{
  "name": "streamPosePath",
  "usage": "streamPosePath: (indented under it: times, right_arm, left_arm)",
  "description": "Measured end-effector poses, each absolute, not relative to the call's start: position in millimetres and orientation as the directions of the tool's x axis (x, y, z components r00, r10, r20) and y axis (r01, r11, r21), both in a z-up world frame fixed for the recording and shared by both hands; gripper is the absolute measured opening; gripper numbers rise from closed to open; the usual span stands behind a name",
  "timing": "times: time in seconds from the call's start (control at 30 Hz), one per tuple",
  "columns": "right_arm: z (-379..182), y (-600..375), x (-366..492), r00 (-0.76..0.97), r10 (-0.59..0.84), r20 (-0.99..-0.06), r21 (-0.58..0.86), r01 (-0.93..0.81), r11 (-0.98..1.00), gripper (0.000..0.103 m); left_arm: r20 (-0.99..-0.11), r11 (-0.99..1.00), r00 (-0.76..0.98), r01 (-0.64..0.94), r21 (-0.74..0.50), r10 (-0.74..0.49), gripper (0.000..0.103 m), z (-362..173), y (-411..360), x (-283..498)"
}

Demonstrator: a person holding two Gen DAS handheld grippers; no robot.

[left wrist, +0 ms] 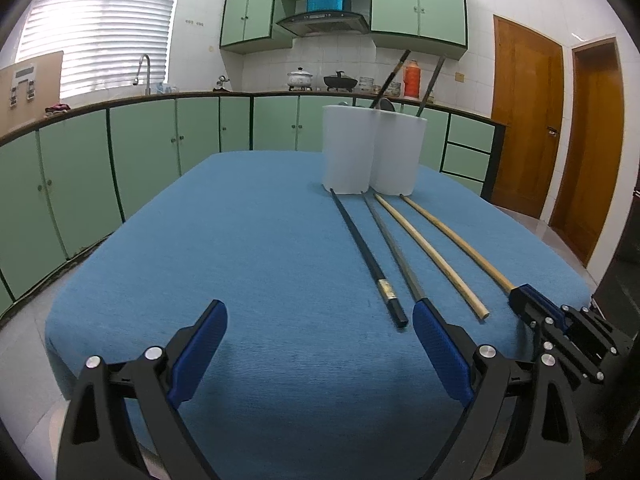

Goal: Organize utensils
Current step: 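Grasp the second black chopstick with the left tool while the right tool grasps a wooden chopstick, then lift both chopsticks and carry them over the white holder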

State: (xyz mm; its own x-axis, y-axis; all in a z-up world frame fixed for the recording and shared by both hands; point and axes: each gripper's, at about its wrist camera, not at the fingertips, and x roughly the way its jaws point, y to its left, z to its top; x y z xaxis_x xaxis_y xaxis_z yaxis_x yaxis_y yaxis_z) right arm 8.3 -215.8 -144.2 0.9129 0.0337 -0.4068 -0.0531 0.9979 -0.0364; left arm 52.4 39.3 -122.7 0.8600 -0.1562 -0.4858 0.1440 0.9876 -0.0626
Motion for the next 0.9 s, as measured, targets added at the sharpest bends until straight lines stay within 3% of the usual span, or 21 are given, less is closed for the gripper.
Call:
streamPosePath:
  times: [0.07, 0.3, 0.43, 0.57, 0.7, 0.9]
  right_arm:
    - [-146, -220, 6, 0.913, 0.020, -0.408, -0.040, -0.040, 0.998, 0.006]
    - [-149, -227, 3, 0.913, 0.009, -0.407, -0.043, -0.029, 0.999, 0.006]
    - [-149, -228, 2, 0.913, 0.010, -0.408, -0.040, -0.029, 0.999, 0.006]
    - [-150, -230, 2, 0.912, 0.017, -0.409, -0.029, -0.032, 0.999, 0.006]
    - [-150, -233, 1, 0.913, 0.019, -0.408, -0.024, -0.031, 0.999, 0.006]
    - [-151, -235, -1, 0.914, 0.018, -0.406, -0.027, -0.032, 0.999, 0.006]
  left_arm:
    - [-0.489, 0.986, 0.857, 0.154, -0.060, -0.164, 0.090, -123, 34, 54]
    - [-0.526, 0.985, 0.835, 0.172, -0.031, -0.162, 0.059, -135, 16, 63]
    - [-0.523, 0.984, 0.838, 0.178, -0.012, -0.158, 0.036, -137, 8, 62]
    - [-0.525, 0.984, 0.836, 0.177, -0.016, -0.159, 0.030, -137, 2, 64]
    - [-0.528, 0.983, 0.834, 0.182, -0.013, -0.161, 0.009, -138, -4, 65]
    - [-0.534, 0.986, 0.832, 0.168, -0.013, -0.149, 0.008, -136, -5, 64]
